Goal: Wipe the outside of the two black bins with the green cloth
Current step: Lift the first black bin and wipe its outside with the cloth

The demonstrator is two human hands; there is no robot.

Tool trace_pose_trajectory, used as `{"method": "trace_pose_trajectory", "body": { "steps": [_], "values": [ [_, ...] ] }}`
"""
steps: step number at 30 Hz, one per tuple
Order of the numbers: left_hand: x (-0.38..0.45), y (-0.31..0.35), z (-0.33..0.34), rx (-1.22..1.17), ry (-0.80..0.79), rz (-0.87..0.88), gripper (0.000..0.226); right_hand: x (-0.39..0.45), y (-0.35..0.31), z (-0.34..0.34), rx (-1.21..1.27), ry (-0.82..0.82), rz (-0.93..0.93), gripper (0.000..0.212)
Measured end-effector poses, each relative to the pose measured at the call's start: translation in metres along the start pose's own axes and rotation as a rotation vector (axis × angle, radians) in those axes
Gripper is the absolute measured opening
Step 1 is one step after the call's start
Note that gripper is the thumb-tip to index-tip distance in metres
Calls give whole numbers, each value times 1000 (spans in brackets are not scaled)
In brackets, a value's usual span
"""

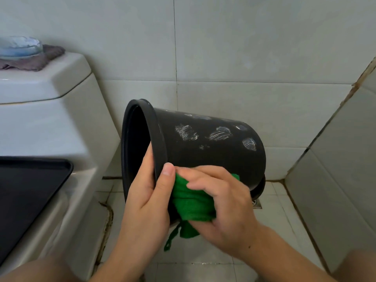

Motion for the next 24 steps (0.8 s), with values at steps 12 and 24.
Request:
{"method": "trace_pose_trajectory", "body": {
  "steps": [12, 24],
  "values": [
    [1, -1, 1, 66, -7, 12, 46, 7, 10, -6, -68, -12, 34, 31],
    [-2, -5, 1, 104, 37, -2, 50, 8, 19, -9, -86, 19, 78, 29]
  ]
}}
Point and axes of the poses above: each hand's wrist, its own x-axis towards the middle knuckle, its own z-axis out of the palm, y = z × x, the point moved 6 cm from there along x, towards the middle knuckle, and after that the axes turned 2 degrees about y, right-handed, at the moved point
